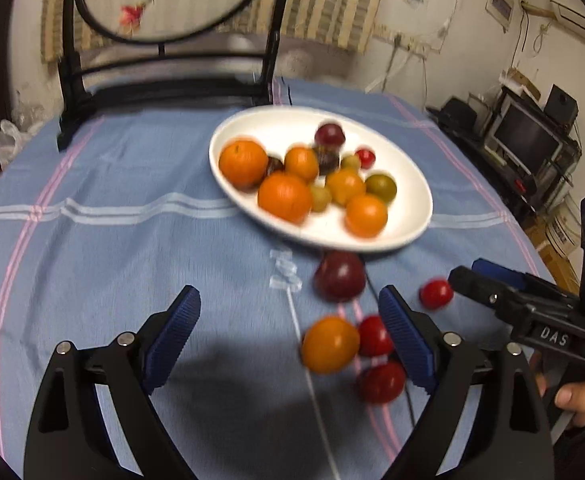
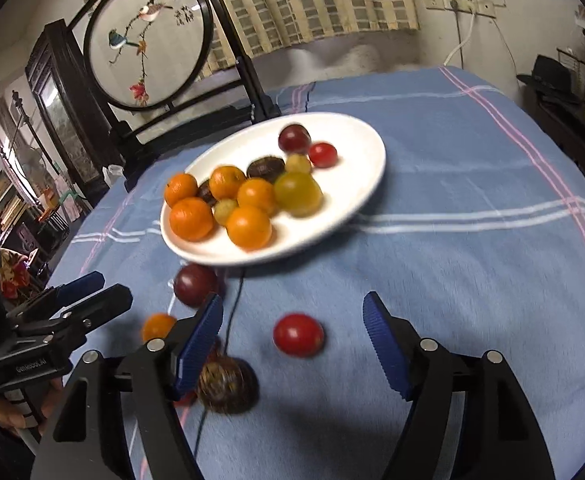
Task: Organize fruits
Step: 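Grasp a tangerine with the left tool while the right tool grasps a red cherry tomato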
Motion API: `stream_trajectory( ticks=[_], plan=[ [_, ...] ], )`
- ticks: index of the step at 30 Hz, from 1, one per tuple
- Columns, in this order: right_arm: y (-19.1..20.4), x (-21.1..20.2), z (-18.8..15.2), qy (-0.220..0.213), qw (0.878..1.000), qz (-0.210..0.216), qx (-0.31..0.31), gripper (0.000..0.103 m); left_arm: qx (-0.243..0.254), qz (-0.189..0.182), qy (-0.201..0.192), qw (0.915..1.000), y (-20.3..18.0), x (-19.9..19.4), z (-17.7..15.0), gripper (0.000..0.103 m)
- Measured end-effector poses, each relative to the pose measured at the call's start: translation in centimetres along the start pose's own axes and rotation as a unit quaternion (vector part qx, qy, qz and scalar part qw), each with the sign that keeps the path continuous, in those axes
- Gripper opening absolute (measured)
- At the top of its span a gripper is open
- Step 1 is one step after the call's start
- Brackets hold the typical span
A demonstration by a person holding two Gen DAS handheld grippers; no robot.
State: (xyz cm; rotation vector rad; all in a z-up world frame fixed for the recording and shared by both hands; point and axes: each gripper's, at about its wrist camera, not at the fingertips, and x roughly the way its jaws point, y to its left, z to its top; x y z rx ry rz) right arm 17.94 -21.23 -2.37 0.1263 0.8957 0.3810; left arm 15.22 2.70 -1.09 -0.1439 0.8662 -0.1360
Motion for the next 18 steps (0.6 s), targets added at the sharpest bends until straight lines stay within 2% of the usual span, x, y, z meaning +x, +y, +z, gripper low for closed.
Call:
stream_trajectory(
  ticks=[7,11,15,18],
  plan=[
    [-0.2,-0.5,-0.6,-0.007,1.0,-0.013,-0.006,0.076,0.049,-0.021,0.013,0.9985,0.0,-0.5,-1.8,0.088],
    [-0.8,-0.2,-0.7,-0.002,1.0,-0.019,0.005,0.078,0.114,0.009,0.013,0.9934,-1.3,-0.5,-3.1,0.088],
    [-0.6,-0.2,-0.6,-0.002,1.0,-0.015,0.005,0.078,0.121,0.004,0.022,0.9924,-1.7,0.2,-3.3,0.088],
    [-0.4,-0.4,-0.6,-0.007,1.0,-0.012,0.001,0.078,0.128,0.007,0.032,0.9913,-2.0,1.1,-3.6,0.083]
  ],
)
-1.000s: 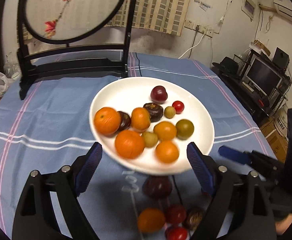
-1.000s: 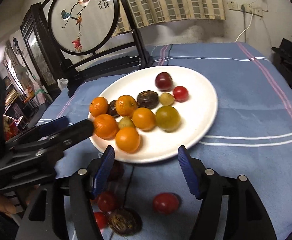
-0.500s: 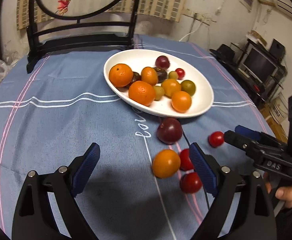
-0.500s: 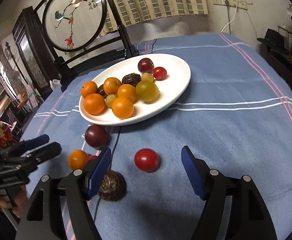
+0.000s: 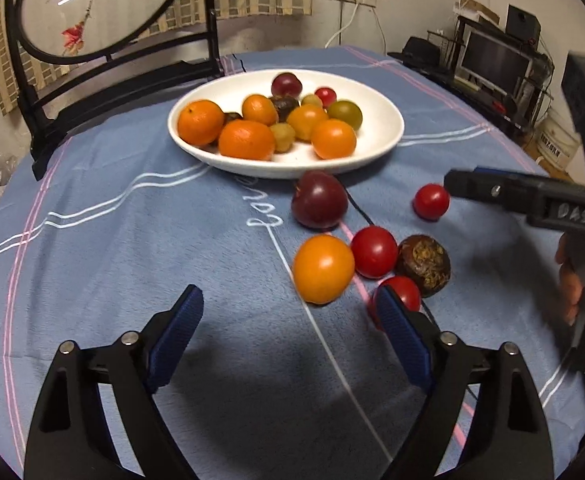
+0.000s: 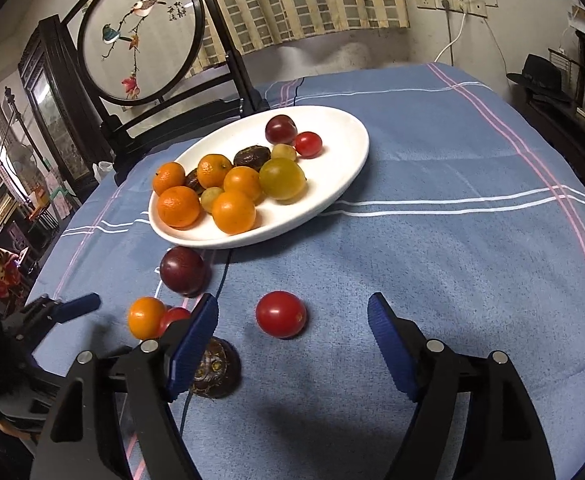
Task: Organize fruits
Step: 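Grasp a tangerine with the left tool while the right tool grasps a red cherry tomato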
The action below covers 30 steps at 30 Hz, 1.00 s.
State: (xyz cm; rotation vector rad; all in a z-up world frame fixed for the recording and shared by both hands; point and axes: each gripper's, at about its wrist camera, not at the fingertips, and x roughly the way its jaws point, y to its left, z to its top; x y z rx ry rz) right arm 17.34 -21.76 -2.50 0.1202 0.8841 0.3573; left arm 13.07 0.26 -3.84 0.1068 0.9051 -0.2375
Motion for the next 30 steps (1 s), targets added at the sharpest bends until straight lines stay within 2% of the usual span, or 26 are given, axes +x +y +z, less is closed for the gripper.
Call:
stream_trajectory(
  ticks=[4,5,7,10,14,17,21,25,26,30],
  plan=[
    [0.3,-0.4,0.0,-0.004,1.0,0.009,-0.003,0.078,-0.006,-0.008,0.006,0.9999,0.0,1.0,0.2,0.068],
    [0.5,-0.4,0.0,-0.004,1.0,0.011,-0.005,0.078,-0.009,-0.013,0.011,0.9998,0.1,1.4,0.3,0.062],
    [0.6,-0.4,0.0,-0.004,1.0,0.013,-0.009,0.078,-0.027,-0.031,0.014,0.9991,0.4,2.1,0.5,0.057],
    [0.9,-0.3,-0.1,-0.001,1.0,0.009,-0.017,0.078,-0.026,-0.045,0.002,0.9986,0.2,2.0,0.8,0.035],
    [1.1,0.0,-0.2,0.004,0.999,-0.027,-0.037,0.078,-0.024,-0.016,-0.016,0.9995,0.1,1.1,0.9,0.034],
    [1.1,0.6,-0.4,0.016,0.996,-0.066,-0.054,0.078,-0.062,-0.021,-0.032,0.9974,1.5,-0.1,1.2,0.034],
    [1.4,1.5,-0.8,0.028,0.995,-0.07,-0.062,0.077,-0.079,-0.013,-0.033,0.9963,2.4,-0.5,1.2,0.034],
    [2.0,2.7,-0.7,0.036,0.997,-0.047,-0.054,0.061,-0.076,-0.013,-0.027,0.9966,2.2,-0.5,1.0,0.034],
    [2.3,3.1,-0.6,0.038,0.996,-0.056,-0.061,0.054,-0.072,-0.013,-0.028,0.9969,2.0,-0.6,1.0,0.034],
    [2.9,3.9,-0.8,0.042,0.993,-0.078,-0.077,0.041,-0.068,-0.016,-0.03,0.9971,1.9,-0.7,0.9,0.034]
  ],
)
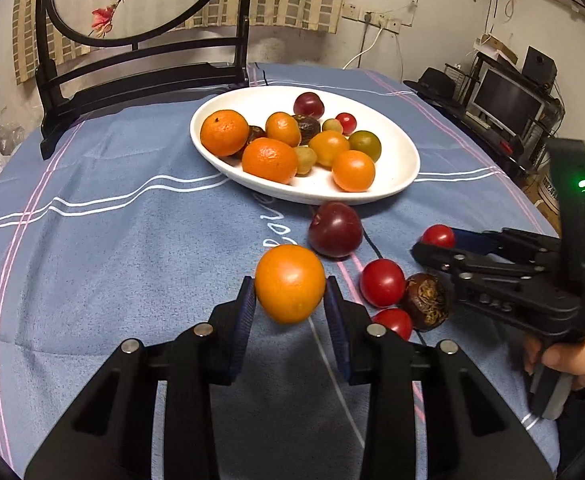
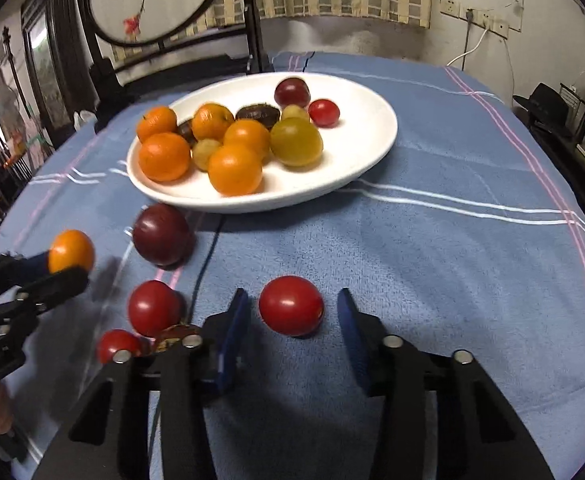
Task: Organize fruits
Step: 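Grasp a tangerine with the left tool while the right tool grasps a red cherry tomato, then carry both fruits over the plate and open both tools to release them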
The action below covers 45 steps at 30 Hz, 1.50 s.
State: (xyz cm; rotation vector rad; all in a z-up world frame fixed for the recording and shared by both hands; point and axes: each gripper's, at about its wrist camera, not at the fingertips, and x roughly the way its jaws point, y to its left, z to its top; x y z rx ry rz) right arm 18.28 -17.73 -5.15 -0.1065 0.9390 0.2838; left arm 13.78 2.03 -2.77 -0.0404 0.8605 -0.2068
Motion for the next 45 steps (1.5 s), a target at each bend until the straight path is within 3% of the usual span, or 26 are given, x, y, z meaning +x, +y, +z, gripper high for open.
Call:
stream_trajectory(
  ticks=[1,8,13,17,21,26,34,35,37,45],
  plan=[
    [-0.1,-0.1,0.0,0.0,1.0,0.004,0.002,0.031,-0.001,-0.001,-0.001,1.0,0.0,-0.1,0.0,0.034],
    [-1.5,-2.6,0.2,-0.035,0.998,0.028,0.048,0.031,-0.015,-0.003,-0.005,0.9999,0.7,0.0,0.0,0.034],
    [-0.3,-5.4,1.4,-0.072,0.996,0.042,0.026,0.031,-0.029,-0.008,-0.012,0.9995,0.8,-1.4,1.1,0.034],
    [0.9,-6.0,3.7,-0.087,0.995,0.043,-0.004,0.031,-0.004,0.002,-0.027,0.9996,-0.1,-2.5,3.5,0.034],
    [1.0,-4.6,6.3,-0.093,0.995,0.045,-0.002,0.031,-0.006,0.008,-0.044,0.999,-0.4,-2.0,7.2,0.034],
    [0.1,-1.6,7.6,-0.075,0.996,0.039,0.015,0.031,-0.023,0.016,-0.03,0.9992,-0.4,1.6,10.4,0.034],
    [-1.5,1.9,7.9,-0.051,0.997,0.05,0.04,0.036,-0.021,0.012,-0.01,0.9996,-1.2,5.9,11.8,0.035],
    [-1.6,1.9,8.0,-0.053,0.996,0.05,0.047,0.044,-0.024,0.013,-0.01,0.9996,-1.3,6.2,11.9,0.039],
    [-1.7,1.7,7.9,-0.053,0.996,0.056,0.048,0.045,-0.038,0.017,-0.023,0.9989,-1.2,6.2,12.0,0.057],
    [-2.2,0.0,7.4,-0.065,0.995,0.051,0.053,0.046,-0.039,0.007,-0.053,0.9978,-1.6,3.1,10.9,0.061]
  ],
)
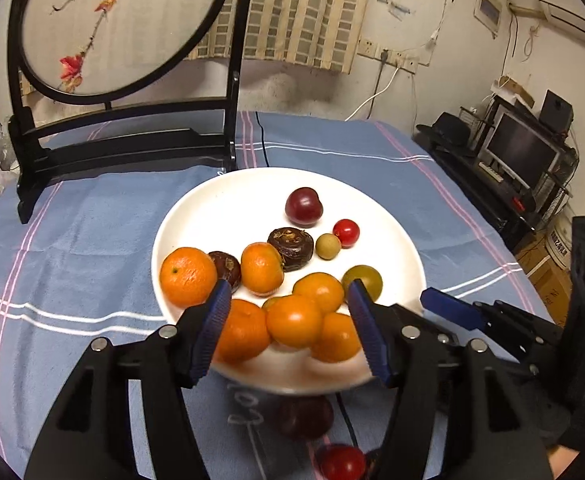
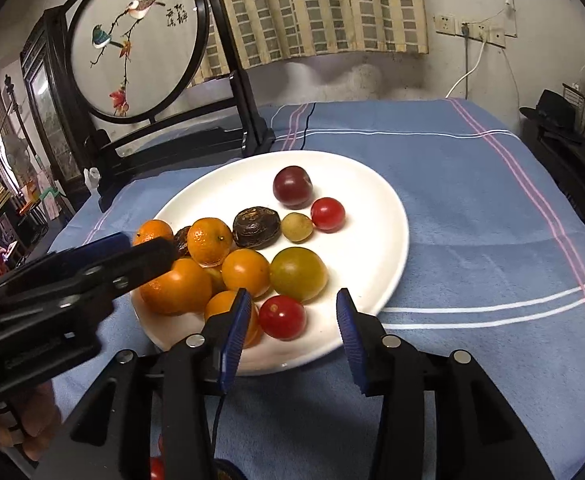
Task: Organize fruits
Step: 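Carry both fruits over the plate and open both tools to release them, then grasp a red cherry tomato with the left tool while the right tool grasps the brown patterned fruit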
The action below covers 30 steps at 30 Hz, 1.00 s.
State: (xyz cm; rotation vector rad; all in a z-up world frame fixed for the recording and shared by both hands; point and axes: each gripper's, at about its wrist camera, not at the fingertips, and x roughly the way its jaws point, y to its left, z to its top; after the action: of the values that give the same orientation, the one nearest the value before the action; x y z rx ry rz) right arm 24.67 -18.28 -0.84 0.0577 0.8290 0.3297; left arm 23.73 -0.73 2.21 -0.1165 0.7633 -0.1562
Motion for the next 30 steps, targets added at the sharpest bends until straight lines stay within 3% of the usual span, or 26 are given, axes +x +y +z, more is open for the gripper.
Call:
stream_trajectory(
  ticks=[7,10,20,24,30],
  plan=[
    [-0.5,-1.6,-1.0,0.001,1.0,0.001,0.015,0.046,-0.004,-0.006,-0.001,1.0,0.1,-2.7,-2.4,0.067],
    [-1.0,-2.4,-2.0,-0.004,1.0,-0.005,0.023,0.058,-0.005,-0.014,0.006,0.9999,0.0,-3.5,-3.9,0.07],
    [-2.4,-4.5,-6.0,0.0,0.999,-0.024,0.04,0.058,-0.009,-0.036,0.029,0.9989,0.9,-5.1,-8.9,0.071],
    [-2.6,-4.7,-6.6,0.001,0.999,-0.034,0.043,0.058,0.017,-0.062,0.033,0.9974,0.4,-5.8,-10.8,0.071],
    [-2.0,-4.4,-6.8,-0.001,0.999,-0.048,0.017,0.058,0.064,-0.063,0.059,0.9942,-0.9,-5.6,-12.5,0.07]
  ],
)
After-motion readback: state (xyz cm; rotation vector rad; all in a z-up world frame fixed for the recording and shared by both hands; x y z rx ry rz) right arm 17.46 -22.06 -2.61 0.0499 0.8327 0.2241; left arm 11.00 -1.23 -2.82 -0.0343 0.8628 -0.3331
